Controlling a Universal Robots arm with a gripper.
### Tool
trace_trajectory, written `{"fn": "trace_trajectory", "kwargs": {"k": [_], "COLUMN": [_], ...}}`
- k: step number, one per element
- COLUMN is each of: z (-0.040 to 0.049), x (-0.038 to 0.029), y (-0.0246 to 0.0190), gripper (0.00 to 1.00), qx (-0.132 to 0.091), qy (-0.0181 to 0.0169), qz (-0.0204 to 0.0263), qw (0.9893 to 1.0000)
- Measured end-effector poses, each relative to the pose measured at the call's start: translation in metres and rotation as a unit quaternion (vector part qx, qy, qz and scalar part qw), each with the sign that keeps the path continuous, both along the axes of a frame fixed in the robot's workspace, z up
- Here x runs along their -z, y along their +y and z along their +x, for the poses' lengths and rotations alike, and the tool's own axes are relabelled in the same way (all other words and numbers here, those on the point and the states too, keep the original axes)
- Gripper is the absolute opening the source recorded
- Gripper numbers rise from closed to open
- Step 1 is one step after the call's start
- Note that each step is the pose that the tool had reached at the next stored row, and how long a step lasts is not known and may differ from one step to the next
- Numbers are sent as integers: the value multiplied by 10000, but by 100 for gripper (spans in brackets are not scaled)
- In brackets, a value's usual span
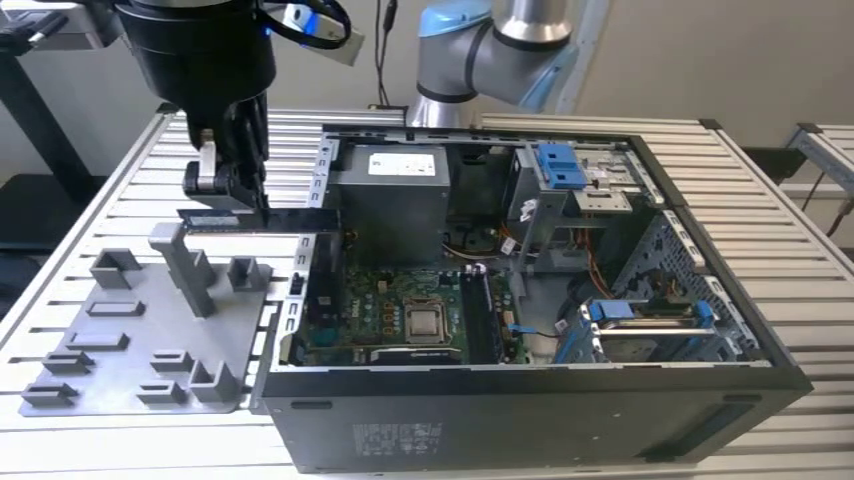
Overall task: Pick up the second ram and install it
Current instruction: 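Pick up the second ram and move it above second insertion slot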
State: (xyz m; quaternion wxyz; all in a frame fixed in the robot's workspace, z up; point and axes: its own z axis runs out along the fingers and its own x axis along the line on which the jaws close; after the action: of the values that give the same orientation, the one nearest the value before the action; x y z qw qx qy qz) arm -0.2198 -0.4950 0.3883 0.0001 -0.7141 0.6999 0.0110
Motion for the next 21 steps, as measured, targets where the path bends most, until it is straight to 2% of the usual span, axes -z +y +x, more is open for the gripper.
{"fn": "trace_trajectory", "kwargs": {"k": [5,21], "z": [122,727], "x": [0,0], "y": [0,0], "gripper": [14,14], "qx": [1,9], "qy": [2,2], "qz": [0,0], "qw": [10000,10000]}}
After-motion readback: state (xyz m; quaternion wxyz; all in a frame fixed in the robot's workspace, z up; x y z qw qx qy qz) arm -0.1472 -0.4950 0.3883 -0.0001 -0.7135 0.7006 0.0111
